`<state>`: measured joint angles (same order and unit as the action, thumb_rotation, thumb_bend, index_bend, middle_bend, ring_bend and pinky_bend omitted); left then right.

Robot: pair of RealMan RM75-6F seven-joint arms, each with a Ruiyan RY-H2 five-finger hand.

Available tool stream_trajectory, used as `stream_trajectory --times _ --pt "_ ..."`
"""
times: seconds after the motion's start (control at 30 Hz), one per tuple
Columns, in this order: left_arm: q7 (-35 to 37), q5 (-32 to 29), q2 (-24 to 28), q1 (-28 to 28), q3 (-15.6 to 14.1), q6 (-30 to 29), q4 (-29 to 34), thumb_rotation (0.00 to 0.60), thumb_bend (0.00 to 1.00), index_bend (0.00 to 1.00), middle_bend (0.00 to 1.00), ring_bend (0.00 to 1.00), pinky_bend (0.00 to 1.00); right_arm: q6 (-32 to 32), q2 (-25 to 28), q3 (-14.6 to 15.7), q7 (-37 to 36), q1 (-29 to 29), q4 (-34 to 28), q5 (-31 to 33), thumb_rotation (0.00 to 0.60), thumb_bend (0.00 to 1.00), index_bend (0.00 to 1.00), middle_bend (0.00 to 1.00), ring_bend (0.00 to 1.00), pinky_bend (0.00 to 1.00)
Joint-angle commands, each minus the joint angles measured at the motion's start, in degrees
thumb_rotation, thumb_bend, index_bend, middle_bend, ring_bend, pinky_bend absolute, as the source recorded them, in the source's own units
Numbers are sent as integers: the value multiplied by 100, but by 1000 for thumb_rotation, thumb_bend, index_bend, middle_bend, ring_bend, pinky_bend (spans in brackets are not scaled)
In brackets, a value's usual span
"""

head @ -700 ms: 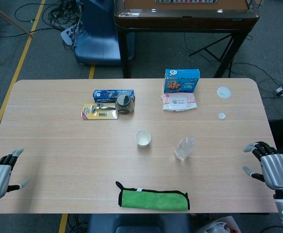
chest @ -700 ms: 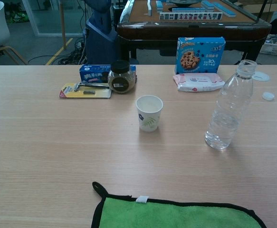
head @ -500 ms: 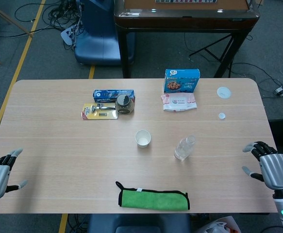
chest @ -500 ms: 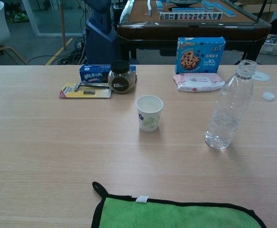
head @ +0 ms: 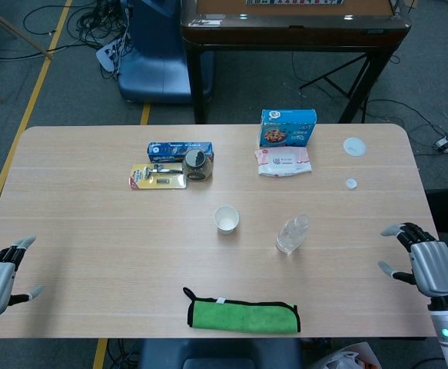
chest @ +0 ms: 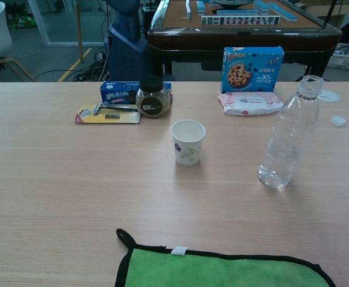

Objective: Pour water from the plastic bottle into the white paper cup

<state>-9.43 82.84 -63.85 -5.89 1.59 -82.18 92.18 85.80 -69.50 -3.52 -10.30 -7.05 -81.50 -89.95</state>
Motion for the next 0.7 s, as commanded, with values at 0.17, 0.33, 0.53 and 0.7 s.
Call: stream_trajectory --times 0.17,0.33,0.53,0.7 --pt "14 -26 12 4 4 16 11 600 0 141 210 276 553 -225 -283 -98 -239 -154 125 169 600 0 276 331 263 571" --pt "15 -57 12 -2 11 43 16 600 0 141 210 276 553 -439 -409 -98 -593 -298 348 164 600 0 257 296 236 468" --pt "-6 -67 13 -15 8 77 25 600 0 141 210 276 553 -788 -438 -64 -748 -488 389 181 600 0 211 223 175 318" --pt "-28 -88 22 -18 6 97 42 600 0 141 211 276 553 -948 -571 -90 -917 -644 417 173 600 0 204 189 157 296"
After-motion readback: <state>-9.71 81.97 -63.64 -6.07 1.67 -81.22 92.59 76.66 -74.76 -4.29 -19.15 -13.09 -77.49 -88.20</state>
